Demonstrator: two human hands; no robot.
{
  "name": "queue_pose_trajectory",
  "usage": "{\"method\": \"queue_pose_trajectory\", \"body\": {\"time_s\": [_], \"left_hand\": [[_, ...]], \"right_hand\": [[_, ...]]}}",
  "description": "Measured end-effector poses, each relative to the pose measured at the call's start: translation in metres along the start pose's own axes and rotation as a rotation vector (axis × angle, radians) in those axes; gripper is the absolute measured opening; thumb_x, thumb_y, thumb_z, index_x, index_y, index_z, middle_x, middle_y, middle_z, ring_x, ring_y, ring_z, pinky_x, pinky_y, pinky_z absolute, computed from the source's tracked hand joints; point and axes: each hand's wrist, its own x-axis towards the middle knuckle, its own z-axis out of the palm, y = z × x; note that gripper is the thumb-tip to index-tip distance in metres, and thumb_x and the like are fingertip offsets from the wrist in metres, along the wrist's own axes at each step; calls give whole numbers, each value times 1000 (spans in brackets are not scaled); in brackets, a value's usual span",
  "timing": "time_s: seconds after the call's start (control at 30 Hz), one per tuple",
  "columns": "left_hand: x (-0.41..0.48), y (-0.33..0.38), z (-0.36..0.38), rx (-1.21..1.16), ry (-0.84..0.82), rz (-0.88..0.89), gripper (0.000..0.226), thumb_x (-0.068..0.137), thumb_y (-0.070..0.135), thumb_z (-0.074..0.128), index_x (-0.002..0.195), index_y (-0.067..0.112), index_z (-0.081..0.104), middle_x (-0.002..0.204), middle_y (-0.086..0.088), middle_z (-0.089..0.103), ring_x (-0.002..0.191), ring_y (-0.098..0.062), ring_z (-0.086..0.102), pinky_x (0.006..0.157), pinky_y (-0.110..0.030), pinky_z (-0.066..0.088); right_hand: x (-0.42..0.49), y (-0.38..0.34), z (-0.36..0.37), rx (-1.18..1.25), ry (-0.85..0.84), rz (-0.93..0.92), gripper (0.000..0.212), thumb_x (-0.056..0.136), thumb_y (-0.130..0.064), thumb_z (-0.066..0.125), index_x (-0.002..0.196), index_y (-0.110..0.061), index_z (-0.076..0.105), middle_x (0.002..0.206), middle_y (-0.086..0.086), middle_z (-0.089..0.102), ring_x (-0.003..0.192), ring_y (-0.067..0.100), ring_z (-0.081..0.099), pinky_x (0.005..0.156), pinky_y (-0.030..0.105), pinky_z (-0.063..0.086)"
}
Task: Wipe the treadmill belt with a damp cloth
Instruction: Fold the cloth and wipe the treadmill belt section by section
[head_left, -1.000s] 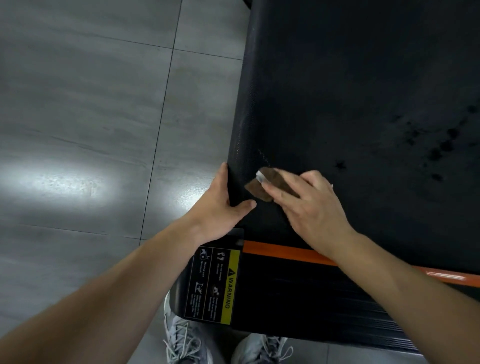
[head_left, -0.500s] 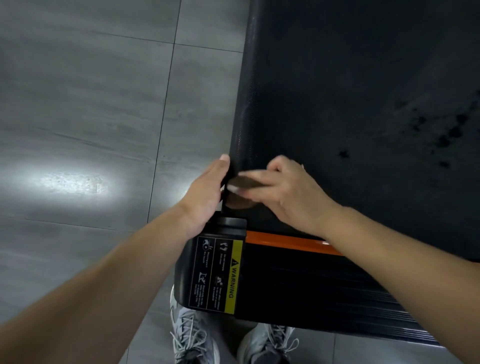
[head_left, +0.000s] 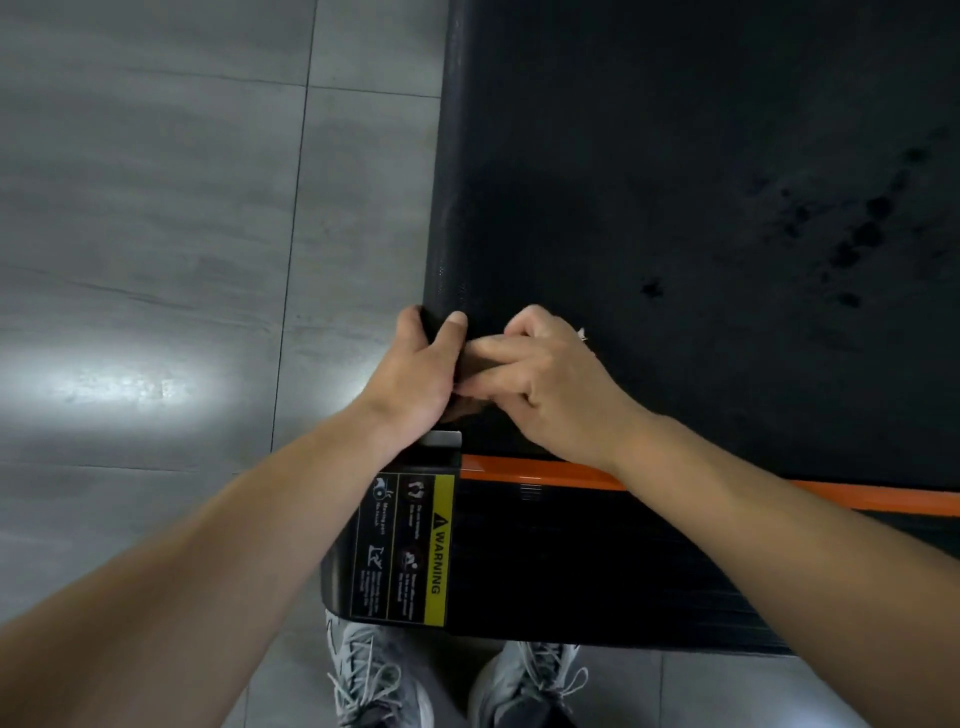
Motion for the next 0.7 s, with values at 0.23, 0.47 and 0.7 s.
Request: {"method": "queue_pose_trajectory", "body": {"time_s": [0.23, 0.47, 0.7], "left_hand": [[1, -6, 3, 291, 11, 172, 52, 106, 42, 46, 152, 26, 30, 145, 4, 47, 131, -9, 47, 104, -15, 39], [26, 6, 20, 723, 67, 404, 77, 106, 42, 44, 163, 32, -7, 169, -3, -25, 157, -22, -19, 120, -32, -2], [25, 4, 27, 894, 151, 480, 75, 101, 48, 29, 163, 18, -1, 170, -13, -18, 157, -27, -19, 125, -37, -4]], "right_hand": [[-55, 33, -29, -28, 28, 26, 25, 96, -23, 61, 112, -38, 73, 131, -16, 63, 87, 18, 45, 76, 33, 37], [22, 100, -64, -129, 455, 442, 30, 95, -26, 57, 122, -28, 69, 130, -9, 62, 94, 25, 48, 81, 42, 50], [-74, 55, -34, -124, 248, 146, 26, 92, -22, 70, 118, -27, 73, 130, -5, 63, 88, 20, 49, 75, 39, 47]]}}
